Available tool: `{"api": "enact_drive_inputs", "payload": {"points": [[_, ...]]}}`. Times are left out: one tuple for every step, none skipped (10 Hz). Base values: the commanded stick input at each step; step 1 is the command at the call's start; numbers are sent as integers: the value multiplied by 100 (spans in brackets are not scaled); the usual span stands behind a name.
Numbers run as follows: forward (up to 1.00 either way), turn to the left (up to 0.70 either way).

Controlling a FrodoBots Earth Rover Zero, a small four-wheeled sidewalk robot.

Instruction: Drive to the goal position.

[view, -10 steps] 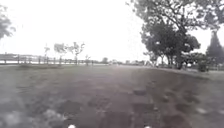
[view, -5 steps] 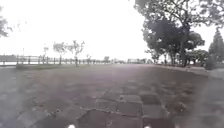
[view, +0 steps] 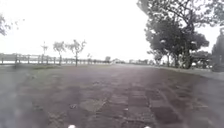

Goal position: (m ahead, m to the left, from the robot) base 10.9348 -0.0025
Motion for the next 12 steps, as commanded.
{"api": "enact_drive_inputs", "payload": {"points": [[100,0],[100,0],[100,0],[100,0],[100,0],[100,0],[100,0],[100,0],[100,0],[100,0],[100,0],[100,0]]}}
